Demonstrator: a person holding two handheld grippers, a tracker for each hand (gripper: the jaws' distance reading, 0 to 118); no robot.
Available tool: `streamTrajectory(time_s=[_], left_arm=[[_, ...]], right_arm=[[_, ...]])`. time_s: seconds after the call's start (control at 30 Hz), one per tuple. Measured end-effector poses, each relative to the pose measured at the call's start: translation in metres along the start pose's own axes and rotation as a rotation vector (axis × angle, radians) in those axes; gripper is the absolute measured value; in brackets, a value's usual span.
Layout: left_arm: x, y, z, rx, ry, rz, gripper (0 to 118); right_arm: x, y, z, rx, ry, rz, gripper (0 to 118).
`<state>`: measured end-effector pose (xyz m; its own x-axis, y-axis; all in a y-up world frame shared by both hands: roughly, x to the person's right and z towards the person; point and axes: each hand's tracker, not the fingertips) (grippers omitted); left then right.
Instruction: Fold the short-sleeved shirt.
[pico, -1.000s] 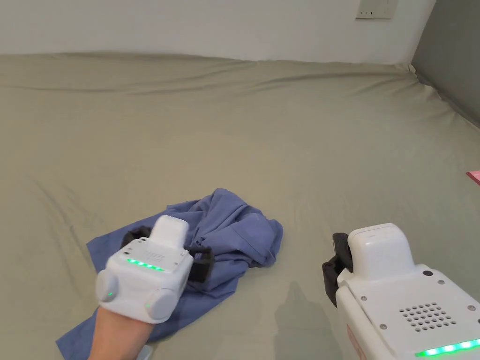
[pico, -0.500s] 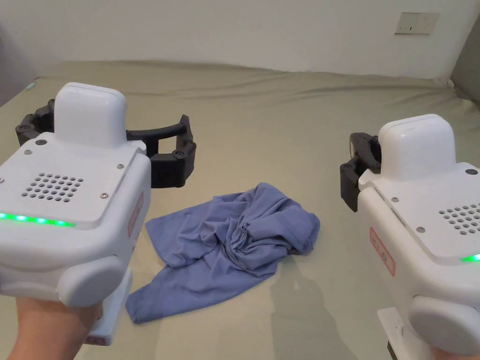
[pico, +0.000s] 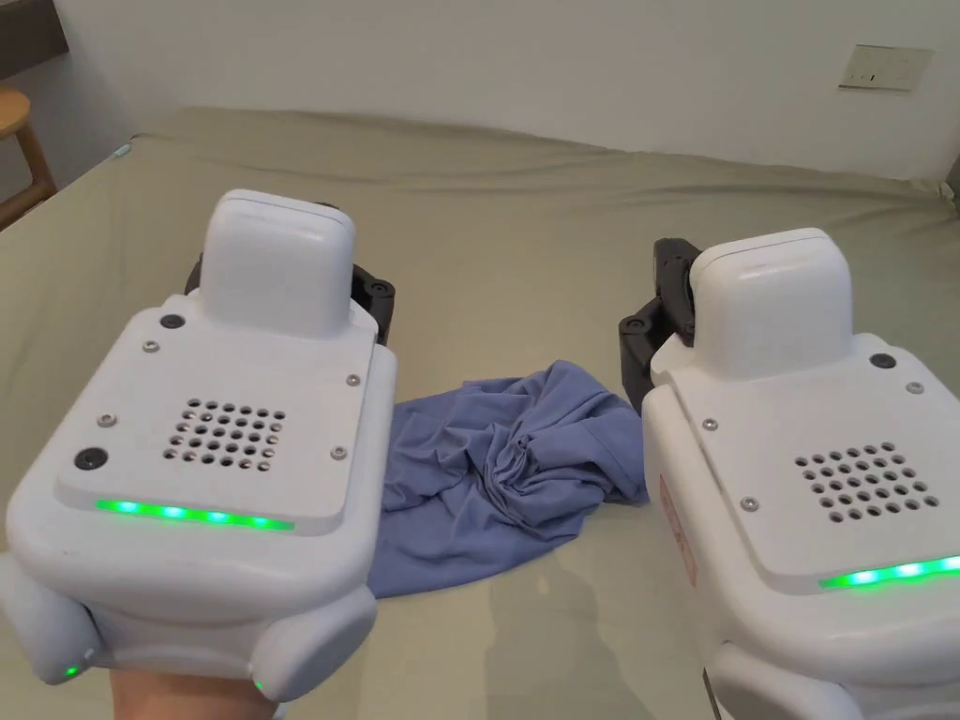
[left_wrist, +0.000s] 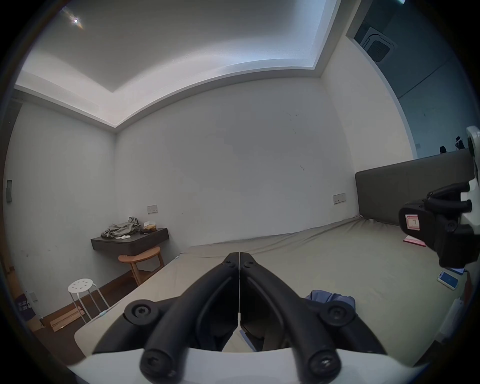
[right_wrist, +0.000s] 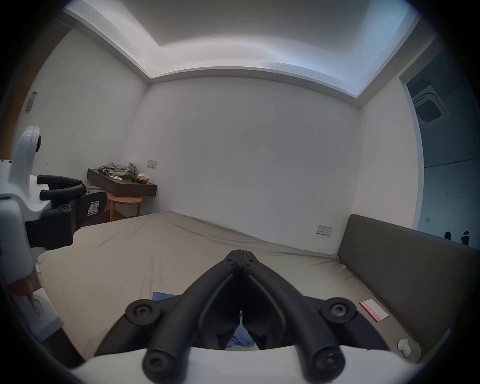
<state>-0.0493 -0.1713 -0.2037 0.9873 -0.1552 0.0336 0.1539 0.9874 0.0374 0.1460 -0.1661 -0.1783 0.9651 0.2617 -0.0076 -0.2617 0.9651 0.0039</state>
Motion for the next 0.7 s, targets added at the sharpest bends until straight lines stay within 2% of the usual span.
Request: streamTrajectory(time_s=[0.47,0.6,0.7], left_arm=[[-0.001,-0.017,-0.026,-0.071,-0.032,-0.004,0],[-0.002,-0.054,-0.049,-0.218,-0.081,-0.012,0],[-0.004,-0.102,-0.072,-0.396,-0.128,-0.006,0]], right_arm=[[0.011,-0.016,-0.023,-0.064,-0.013,-0.024,0],[0.011,-0.032,-0.032,-0.111,0.005,-0.010,0],[0.013,-0.049,-0.040,-0.158,0.013,0.008,0]])
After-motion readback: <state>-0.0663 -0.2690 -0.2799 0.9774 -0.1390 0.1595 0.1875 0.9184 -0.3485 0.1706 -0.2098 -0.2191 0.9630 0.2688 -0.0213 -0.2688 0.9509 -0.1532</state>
